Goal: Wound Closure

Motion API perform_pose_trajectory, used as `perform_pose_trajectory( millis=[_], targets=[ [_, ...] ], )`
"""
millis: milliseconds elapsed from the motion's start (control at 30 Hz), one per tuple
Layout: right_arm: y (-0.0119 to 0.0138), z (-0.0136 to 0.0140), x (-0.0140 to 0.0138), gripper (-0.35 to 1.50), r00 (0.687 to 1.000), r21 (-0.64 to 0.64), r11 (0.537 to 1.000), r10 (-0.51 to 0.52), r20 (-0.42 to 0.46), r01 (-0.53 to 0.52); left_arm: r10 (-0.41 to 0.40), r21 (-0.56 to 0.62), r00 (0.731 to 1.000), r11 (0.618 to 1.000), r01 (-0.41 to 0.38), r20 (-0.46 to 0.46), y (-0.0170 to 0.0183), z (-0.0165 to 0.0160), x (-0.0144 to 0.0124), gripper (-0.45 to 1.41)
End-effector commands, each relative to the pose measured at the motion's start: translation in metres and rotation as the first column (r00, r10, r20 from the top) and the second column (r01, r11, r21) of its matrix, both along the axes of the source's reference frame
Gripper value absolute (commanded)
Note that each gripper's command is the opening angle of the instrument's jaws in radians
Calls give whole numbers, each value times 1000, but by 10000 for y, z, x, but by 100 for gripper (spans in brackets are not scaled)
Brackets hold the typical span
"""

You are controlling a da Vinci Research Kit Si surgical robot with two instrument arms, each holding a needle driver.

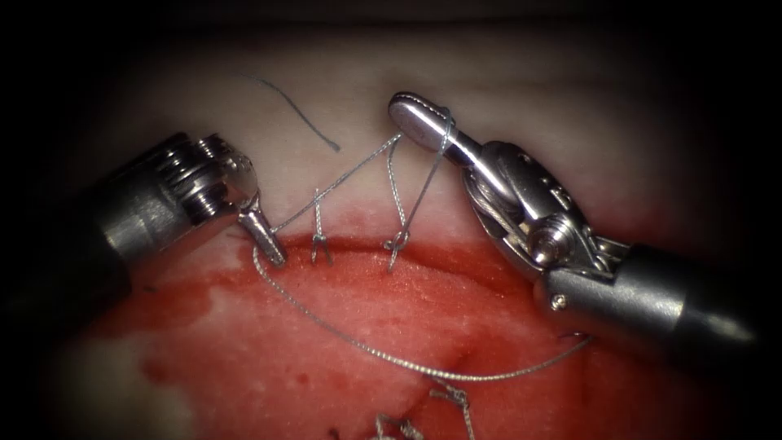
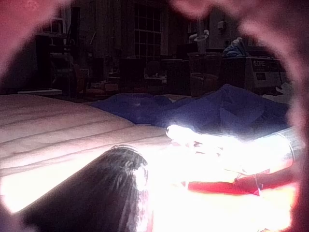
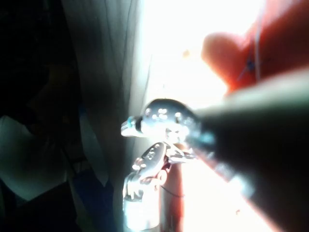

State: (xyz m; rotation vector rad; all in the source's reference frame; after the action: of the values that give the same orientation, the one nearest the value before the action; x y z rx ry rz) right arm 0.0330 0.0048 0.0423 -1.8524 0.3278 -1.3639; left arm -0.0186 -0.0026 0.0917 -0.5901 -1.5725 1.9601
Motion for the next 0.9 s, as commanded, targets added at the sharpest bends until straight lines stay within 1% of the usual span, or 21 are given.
perform_pose_trajectory(
  millis=[33,900],
  targets=[
    [12,-9,7,-35,1000,-5,1000,5,-6,-5,-5,-8,1000,1000,5,3,14,-9,-1,-45],
    [12,-9,7,-35,1000,-5,1000,5,-6,-5,-5,-8,1000,1000,5,3,14,-9,-1,-45]
  ],
)
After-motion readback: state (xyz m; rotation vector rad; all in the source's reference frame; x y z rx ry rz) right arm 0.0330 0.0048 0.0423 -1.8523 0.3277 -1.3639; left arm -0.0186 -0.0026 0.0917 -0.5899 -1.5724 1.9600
